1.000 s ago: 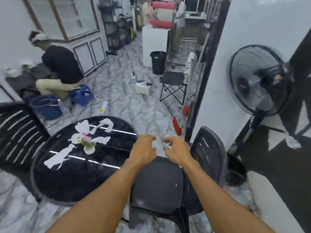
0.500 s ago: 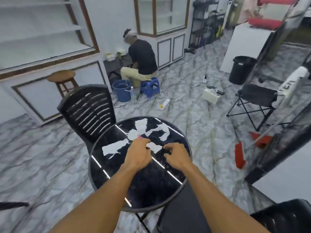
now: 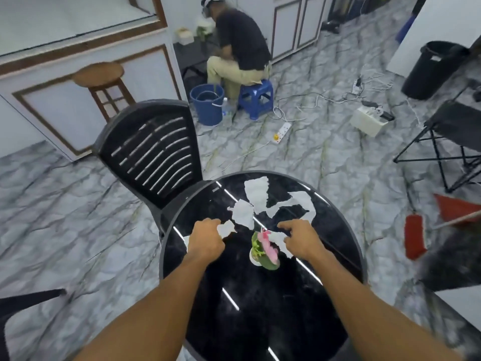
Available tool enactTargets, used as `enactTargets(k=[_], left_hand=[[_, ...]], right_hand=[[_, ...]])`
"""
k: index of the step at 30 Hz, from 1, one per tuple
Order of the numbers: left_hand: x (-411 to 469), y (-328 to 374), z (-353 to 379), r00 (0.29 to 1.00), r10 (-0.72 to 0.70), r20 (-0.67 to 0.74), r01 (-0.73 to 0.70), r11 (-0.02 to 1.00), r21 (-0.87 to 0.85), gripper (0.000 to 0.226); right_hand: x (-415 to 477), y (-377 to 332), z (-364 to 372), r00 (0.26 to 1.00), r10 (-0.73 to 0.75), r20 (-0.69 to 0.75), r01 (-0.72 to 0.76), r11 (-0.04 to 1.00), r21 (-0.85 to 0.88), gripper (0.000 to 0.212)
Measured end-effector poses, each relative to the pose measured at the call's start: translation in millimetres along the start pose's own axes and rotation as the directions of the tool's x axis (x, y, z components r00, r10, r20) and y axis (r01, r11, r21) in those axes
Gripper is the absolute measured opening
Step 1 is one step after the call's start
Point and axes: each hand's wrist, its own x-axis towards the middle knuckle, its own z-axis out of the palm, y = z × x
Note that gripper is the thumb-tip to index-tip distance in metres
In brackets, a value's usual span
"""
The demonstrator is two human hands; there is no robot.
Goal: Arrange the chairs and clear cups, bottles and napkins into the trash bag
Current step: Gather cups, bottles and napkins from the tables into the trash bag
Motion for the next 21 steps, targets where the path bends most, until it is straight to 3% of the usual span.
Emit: enactTargets(k=[4,6,8,10,13,15,17,19,21], left_hand=[[34,-28,24,0.992,0.024,0.124,-0.04,0.992,0.123,0.032],[38,-33,28,0.984,0.017,0.175,-0.05,0.981,0.187,0.021],[43,-33,31,0.98,-0.001,0.197,-0.038,0.98,0.194,0.032],[50,-28,29,0.985,0.018,0.169,-0.042,0.989,0.139,0.029],[72,-8,27,0.984,0.172,0.056,-0.174,0.984,0.03,0.017],[86,17,23,0.968,0.245,0.043,-0.243,0.969,-0.049,0.024],[95,41,22,0.949,0.279,0.148,-0.269,0.96,-0.079,0.049],[103,47,34,0.926,0.249,0.284,-0.269,0.962,0.034,0.073],[109,39,49,0.906,0.241,0.347,-0.314,0.934,0.172,0.062]], right_hand=[[29,7,26,0.995,0.002,0.104,0.014,0.987,-0.158,0.059],[32,11,32,0.99,0.018,0.141,0.012,0.978,-0.208,0.041],[39,16,37,0.987,0.046,0.152,-0.013,0.977,-0.212,0.021],[44,17,36,0.992,0.054,0.116,-0.035,0.986,-0.162,0.016],[53,18,23,0.996,-0.009,-0.089,0.004,0.998,-0.061,0.017],[61,22,10,0.97,0.001,-0.244,-0.006,1.0,-0.018,0.018],[70,32,0,0.949,0.078,-0.306,-0.089,0.996,-0.023,0.017],[76,44,-3,0.96,0.123,-0.253,-0.154,0.982,-0.108,0.016],[77,52,-2,0.966,0.164,-0.2,-0.181,0.981,-0.069,0.016]])
